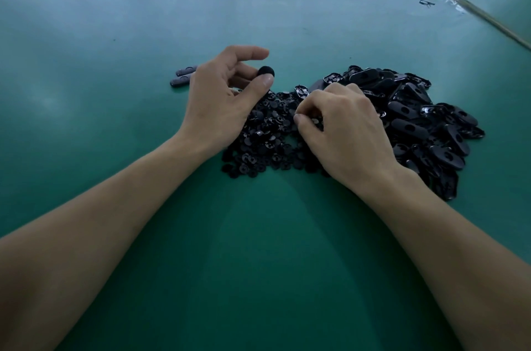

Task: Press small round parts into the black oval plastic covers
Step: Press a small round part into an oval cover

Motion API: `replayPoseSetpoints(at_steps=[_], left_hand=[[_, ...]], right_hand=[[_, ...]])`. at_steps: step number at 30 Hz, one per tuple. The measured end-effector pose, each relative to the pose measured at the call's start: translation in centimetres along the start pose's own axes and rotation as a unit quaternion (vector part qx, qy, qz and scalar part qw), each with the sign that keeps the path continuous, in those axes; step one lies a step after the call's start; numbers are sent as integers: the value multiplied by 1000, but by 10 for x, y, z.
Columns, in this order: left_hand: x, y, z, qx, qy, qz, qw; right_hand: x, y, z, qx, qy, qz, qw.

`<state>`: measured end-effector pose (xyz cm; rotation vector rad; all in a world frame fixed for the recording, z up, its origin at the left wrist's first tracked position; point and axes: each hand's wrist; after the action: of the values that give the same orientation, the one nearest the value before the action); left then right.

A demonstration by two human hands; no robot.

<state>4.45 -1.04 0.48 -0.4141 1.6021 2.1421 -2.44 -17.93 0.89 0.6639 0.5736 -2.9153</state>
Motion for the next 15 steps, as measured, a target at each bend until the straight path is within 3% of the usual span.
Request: replayPoseSetpoints(at_steps=[7,15], left_hand=[[1,4,1,29,13,2,999],[1,2,1,44,34,19,998]], right_hand=[[-2,0,1,-35,-23,29,999],[-2,0,2,-104,8,37,994]])
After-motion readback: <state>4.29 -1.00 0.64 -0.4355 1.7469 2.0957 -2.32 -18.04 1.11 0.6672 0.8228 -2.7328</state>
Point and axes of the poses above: each hand's wrist, its own x-axis away from the middle knuckle, its own z-axis out of the back of the hand, y = z × x, and after that the axes turned 1 degree about z, right-handed
